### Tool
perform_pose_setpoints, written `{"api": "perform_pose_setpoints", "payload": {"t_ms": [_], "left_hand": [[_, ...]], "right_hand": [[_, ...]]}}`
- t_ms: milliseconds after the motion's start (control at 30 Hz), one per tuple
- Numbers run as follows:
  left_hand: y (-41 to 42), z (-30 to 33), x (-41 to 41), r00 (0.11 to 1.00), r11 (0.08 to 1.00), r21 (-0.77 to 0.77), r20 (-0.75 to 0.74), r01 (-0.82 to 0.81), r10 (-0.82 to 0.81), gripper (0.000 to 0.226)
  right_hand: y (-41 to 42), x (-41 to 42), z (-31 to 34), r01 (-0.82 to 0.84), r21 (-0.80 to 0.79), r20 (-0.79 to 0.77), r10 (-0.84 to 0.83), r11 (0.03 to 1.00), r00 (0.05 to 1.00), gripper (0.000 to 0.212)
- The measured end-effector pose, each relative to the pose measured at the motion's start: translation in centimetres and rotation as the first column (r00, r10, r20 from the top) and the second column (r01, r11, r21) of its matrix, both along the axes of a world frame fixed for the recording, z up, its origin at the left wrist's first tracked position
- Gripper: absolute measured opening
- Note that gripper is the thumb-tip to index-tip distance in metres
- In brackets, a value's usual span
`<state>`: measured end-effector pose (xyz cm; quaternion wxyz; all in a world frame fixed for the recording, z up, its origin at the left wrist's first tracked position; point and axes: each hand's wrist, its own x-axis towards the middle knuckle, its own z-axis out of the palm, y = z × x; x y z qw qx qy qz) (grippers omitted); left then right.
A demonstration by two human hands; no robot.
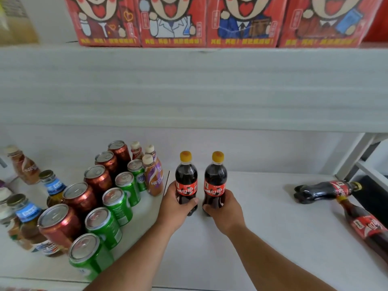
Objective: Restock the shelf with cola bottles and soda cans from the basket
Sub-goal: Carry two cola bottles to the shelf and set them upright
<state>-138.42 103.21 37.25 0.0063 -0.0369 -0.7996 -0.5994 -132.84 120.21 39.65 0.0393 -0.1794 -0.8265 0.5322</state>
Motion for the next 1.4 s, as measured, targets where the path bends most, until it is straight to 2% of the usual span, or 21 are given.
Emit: {"api": "perform_pose_setpoints", "payload": {"t_ms": [100,233,433,833,1033,1167,1200,1267,1400], "left_hand": [[0.1,-1.3,0.4,0.999,0.997,-0.072,0.041,-0.03,0.033,0.061],[0.4,-3.2,0.4,0.993,0.985,-0.139,0.046,-0.102,0.109,0.047],[0.3,-2.6,-1.9,0.993,0.979,-0.184,0.065,-0.09,0.103,0.046],[0.7,-1.7,-4.6,0.99,0.971,-0.228,0.097,-0.074,0.098,0.055],[0.1,-1.0,-3.2,0.989,0.972,-0.234,0.139,-0.009,0.042,0.06],[-0.8,0.3,-0.1,0.973,0.954,-0.299,0.224,0.011,0.059,0.096],[-1.1,0.6,0.7,0.969,0.95,-0.312,0.241,0.018,0.061,0.099],[-1.8,1.4,2.3,0.963,0.945,-0.325,0.265,0.034,0.056,0.095],[-3.3,2.8,4.7,0.967,0.931,-0.365,0.246,0.034,0.061,0.087]], "right_hand": [[0.0,0.2,-0.6,0.042,0.06,0.015,-0.043,0.997,0.999,0.033],[-0.4,0.1,-1.6,0.059,0.095,-0.003,-0.059,0.994,0.998,0.028],[-0.6,-2.1,-1.0,0.058,0.103,0.018,-0.06,0.993,0.998,0.024],[-1.2,-5.0,-0.2,0.1,0.098,0.057,-0.106,0.99,0.993,0.034],[-1.0,-3.3,0.2,0.047,0.129,0.143,-0.066,0.99,0.988,0.046],[-0.8,-0.9,1.5,0.001,0.139,0.207,-0.03,0.99,0.978,0.06],[-0.8,-0.3,1.9,-0.016,0.138,0.218,-0.015,0.99,0.976,0.059],[-1.1,0.8,2.5,-0.058,0.137,0.248,0.022,0.989,0.969,0.057],[-2.1,2.6,3.1,-0.142,0.157,0.263,0.097,0.977,0.96,0.069]]}}
